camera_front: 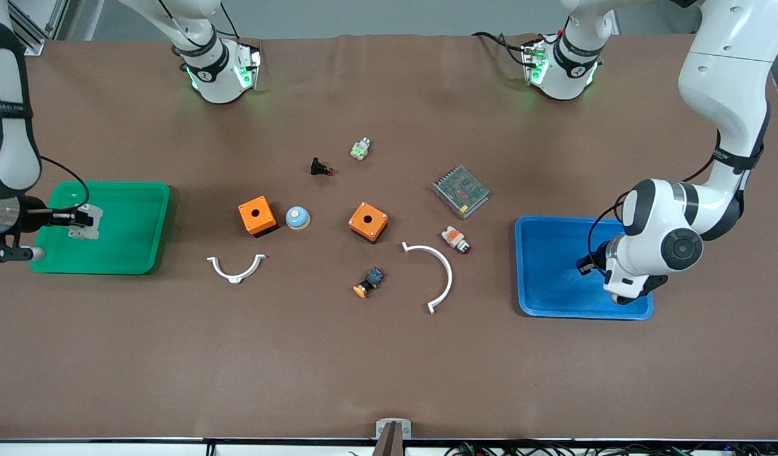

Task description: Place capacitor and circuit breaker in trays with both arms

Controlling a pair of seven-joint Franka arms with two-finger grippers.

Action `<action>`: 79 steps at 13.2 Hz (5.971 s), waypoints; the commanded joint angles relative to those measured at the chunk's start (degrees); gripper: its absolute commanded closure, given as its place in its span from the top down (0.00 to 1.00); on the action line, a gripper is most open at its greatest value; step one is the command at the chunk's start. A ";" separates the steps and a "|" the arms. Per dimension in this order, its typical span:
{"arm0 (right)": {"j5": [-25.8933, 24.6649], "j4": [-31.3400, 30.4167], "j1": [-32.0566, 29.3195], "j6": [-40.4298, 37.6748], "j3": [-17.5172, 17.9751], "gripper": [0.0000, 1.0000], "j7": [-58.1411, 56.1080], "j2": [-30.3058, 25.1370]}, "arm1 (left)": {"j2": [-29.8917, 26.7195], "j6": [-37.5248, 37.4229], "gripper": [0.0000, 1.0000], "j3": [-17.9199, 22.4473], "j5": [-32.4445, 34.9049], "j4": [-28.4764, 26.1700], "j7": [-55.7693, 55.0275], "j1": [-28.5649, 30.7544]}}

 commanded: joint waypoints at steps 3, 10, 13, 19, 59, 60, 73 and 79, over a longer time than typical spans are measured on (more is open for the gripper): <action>-4.00 -4.00 -3.63 8.23 1.26 0.10 -1.07 1.60 | -0.55 0.00 1.00 -0.84 0.98 2.11 1.00 0.11; -4.00 -12.18 -6.71 23.95 1.26 0.14 -4.77 2.66 | -13.21 -7.71 1.00 -4.01 0.98 10.26 7.65 -0.25; -3.57 -15.70 -7.67 26.88 1.35 0.16 -4.59 2.66 | -16.28 -16.33 1.00 -4.18 0.98 16.78 16.71 -0.25; -1.98 -15.72 -8.55 26.97 1.44 1.00 -4.59 3.62 | -21.38 -26.61 1.00 -4.71 0.27 22.33 24.99 0.19; -1.81 18.73 12.19 -13.11 1.61 1.00 16.24 -15.63 | -38.88 -33.13 1.00 9.79 -10.80 9.41 30.18 -13.78; -1.81 19.26 12.28 -13.20 1.61 1.00 16.15 -15.54 | -38.79 -32.96 1.00 9.79 -10.80 9.50 30.18 -13.70; 2.40 19.44 12.10 -13.55 1.35 1.00 15.98 -15.54 | -38.79 -33.13 1.00 9.79 -10.71 9.50 30.53 -13.87; 1.53 19.44 12.36 -13.73 1.61 1.00 15.80 -15.62 | -39.05 -33.39 1.00 9.79 -10.71 9.50 31.32 -13.78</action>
